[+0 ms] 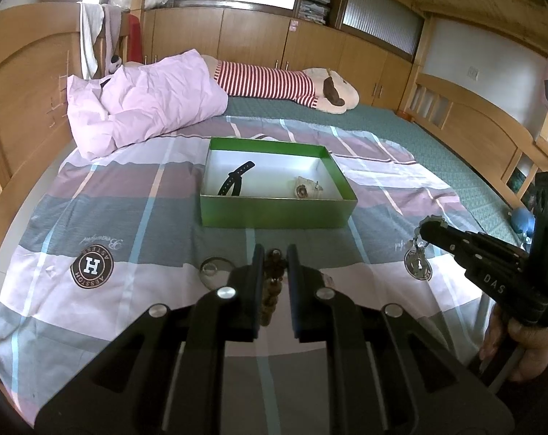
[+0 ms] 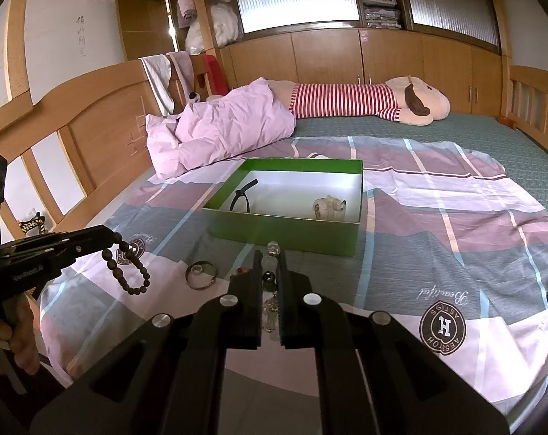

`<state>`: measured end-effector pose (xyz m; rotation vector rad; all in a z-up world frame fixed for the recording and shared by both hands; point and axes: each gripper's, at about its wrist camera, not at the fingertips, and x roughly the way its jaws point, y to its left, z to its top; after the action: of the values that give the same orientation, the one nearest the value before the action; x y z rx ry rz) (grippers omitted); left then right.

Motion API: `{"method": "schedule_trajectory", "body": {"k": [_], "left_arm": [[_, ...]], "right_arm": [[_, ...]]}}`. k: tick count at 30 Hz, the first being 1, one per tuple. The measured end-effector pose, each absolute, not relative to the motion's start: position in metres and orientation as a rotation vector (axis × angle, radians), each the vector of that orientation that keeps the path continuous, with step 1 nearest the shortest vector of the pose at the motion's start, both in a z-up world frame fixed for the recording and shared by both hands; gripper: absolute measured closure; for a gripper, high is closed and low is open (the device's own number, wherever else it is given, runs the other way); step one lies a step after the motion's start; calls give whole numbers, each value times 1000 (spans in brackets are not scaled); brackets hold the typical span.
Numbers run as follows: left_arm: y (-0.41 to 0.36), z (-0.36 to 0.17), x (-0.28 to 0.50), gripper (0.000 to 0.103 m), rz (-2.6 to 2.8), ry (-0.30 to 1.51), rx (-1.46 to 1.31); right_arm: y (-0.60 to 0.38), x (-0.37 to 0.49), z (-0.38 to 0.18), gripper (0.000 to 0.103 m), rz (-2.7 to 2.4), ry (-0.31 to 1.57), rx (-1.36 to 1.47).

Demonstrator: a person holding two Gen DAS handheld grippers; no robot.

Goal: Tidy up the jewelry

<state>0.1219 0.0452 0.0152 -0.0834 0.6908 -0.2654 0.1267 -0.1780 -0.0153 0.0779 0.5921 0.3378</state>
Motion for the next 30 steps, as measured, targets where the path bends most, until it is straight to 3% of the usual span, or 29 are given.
{"method": "schedule_trajectory", "body": {"k": [18,30], "left_arm": [[42,14,128,90,-263,693,-83],[26,10,273,90,-265,728,-66]], "right_arm": [[-176,141,-10,96,326,576,70],[-170,270,-16,96,326,615,148]]}}
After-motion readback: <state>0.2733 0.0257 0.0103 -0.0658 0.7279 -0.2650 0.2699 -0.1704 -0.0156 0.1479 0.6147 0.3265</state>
